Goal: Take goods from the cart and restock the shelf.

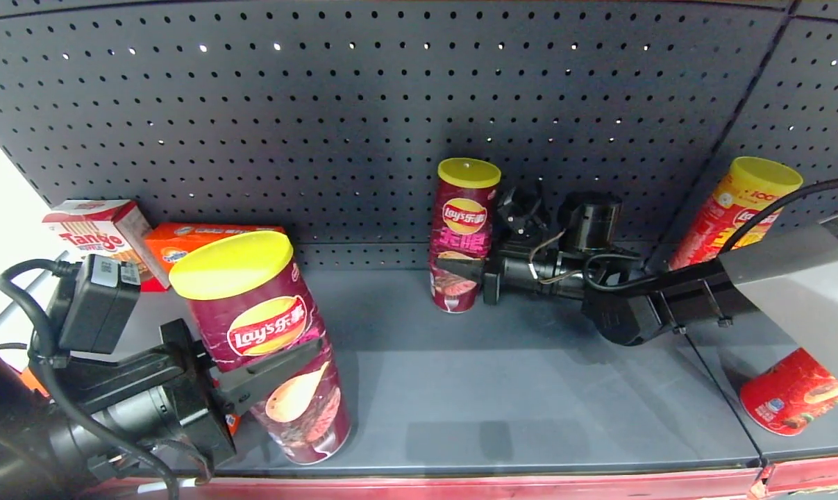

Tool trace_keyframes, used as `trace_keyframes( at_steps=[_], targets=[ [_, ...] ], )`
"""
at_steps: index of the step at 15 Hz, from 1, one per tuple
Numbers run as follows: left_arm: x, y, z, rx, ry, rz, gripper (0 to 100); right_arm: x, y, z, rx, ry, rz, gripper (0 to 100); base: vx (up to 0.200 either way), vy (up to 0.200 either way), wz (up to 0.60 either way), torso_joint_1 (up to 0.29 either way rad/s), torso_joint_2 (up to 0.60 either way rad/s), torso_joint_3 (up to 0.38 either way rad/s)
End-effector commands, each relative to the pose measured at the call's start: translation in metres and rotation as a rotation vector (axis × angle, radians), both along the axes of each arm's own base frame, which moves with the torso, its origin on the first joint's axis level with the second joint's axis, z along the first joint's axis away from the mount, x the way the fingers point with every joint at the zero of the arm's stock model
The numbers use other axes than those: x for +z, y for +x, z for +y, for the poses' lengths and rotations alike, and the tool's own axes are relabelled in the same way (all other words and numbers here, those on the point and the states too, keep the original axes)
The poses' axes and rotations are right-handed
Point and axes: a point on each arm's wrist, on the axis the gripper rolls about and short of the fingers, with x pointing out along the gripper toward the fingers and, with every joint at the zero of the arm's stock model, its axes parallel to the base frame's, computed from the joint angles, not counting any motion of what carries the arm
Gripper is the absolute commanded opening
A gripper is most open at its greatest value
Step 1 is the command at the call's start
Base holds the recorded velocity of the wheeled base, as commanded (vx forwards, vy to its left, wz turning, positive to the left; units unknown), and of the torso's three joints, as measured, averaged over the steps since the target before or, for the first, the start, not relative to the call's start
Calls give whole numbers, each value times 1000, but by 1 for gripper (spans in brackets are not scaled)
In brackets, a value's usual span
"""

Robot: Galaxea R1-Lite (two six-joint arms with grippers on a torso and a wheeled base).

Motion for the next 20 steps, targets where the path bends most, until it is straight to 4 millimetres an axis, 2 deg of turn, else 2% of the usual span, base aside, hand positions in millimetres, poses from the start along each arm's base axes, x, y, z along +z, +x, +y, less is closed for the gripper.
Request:
trace_keyframes(
  at_steps=[1, 4, 6, 8, 10, 11, 15, 17, 20],
  targets=[
    [0, 0, 0, 0, -1, -1, 0, 3, -2, 0, 1, 2, -4, 0, 0, 0, 0, 0, 0, 0],
    [0, -1, 0, 0, -1, -1, 0, 18, -17, -4, 13, 11, -20, 0, 0, 0, 0, 0, 0, 0],
    [0, -2, 0, -2, -1, -1, 0, 33, -43, -9, 43, 15, -30, 0, 0, 0, 0, 0, 0, 0],
    [0, -2, 0, -2, -2, -4, 0, 37, -70, -8, 78, 17, -35, 0, 0, 0, 0, 0, 0, 0],
    [1, -2, 1, -2, -3, -4, 0, 29, -98, -8, 119, 21, -40, 0, 0, 0, 0, 0, 0, 0],
    [1, -2, 1, 0, -2, -5, 0, 26, -105, -7, 130, 22, -44, 0, 0, 0, 0, 0, 0, 0],
    [2, 0, 0, -3, -3, -8, 0, 5, -155, -16, 197, 3, -15, 0, 0, 0, 0, 0, 0, 0],
    [1, -1, 0, -2, -3, -6, 0, -5, -167, -22, 208, -7, -4, 0, 0, 0, 0, 0, 0, 0],
    [0, -1, 0, 0, -1, -2, 0, -19, -170, -27, 199, -17, 7, 0, 0, 0, 0, 0, 0, 0]
  ],
)
